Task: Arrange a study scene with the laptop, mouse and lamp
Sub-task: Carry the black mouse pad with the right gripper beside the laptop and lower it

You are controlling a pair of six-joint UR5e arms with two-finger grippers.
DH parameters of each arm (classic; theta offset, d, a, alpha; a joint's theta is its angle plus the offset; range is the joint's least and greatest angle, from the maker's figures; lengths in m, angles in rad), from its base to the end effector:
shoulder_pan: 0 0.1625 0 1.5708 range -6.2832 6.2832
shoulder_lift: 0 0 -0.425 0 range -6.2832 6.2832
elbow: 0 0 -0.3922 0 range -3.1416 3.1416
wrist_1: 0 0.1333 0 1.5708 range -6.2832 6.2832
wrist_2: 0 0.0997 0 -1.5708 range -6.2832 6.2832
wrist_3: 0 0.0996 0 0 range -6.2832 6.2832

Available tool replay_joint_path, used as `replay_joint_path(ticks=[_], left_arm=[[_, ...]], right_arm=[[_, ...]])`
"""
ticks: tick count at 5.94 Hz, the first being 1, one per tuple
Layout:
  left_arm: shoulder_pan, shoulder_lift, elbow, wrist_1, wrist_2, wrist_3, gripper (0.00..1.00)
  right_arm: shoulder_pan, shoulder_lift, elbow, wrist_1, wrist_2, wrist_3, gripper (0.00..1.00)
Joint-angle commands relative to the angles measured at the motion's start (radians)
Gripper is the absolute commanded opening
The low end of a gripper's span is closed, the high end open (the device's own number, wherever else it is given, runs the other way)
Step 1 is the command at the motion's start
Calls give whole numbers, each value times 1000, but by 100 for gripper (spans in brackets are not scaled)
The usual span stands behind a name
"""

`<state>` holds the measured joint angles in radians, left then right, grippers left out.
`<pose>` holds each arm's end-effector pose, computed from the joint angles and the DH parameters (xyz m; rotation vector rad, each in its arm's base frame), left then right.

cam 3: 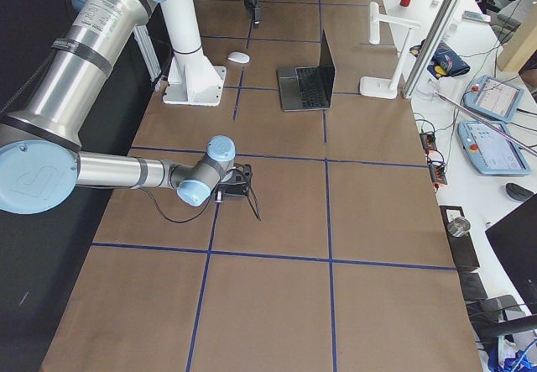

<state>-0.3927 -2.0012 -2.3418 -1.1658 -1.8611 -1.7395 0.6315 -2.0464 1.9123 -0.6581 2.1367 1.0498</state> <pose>0.3820 -0.2716 0.1785 -0.1860 0.8222 -0.4125 -0.2144 -0.2558 0.5826 -0.0374 -0.9260 -0.1177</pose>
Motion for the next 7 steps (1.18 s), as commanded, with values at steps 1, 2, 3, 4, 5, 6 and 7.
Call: replay_joint_path(ticks=[1, 2, 3, 4, 5, 6, 7], left_arm=[[0, 1, 1, 2, 3, 0, 100], [-2, -1, 1, 2, 3, 0, 100], [-5, -1, 4, 2, 6, 0, 100], [-9, -1, 4, 2, 7, 0, 100], [-11, -1, 4, 2, 7, 0, 100], [-12, -1, 4, 2, 7, 0, 100], [-15, 1, 4, 3, 7, 0, 100]], right_arm=[[36, 136, 7, -1, -1, -1, 0], [43, 208, 4, -5, 0, 1, 0], [50, 279, -4, -17, 2, 1, 0], [51, 363, -18, -67, 2, 1, 0], [62, 473, -50, -160, 0, -7, 0], [77, 594, -144, -191, 0, -8, 0], [100, 706, -261, -193, 2, -13, 0]])
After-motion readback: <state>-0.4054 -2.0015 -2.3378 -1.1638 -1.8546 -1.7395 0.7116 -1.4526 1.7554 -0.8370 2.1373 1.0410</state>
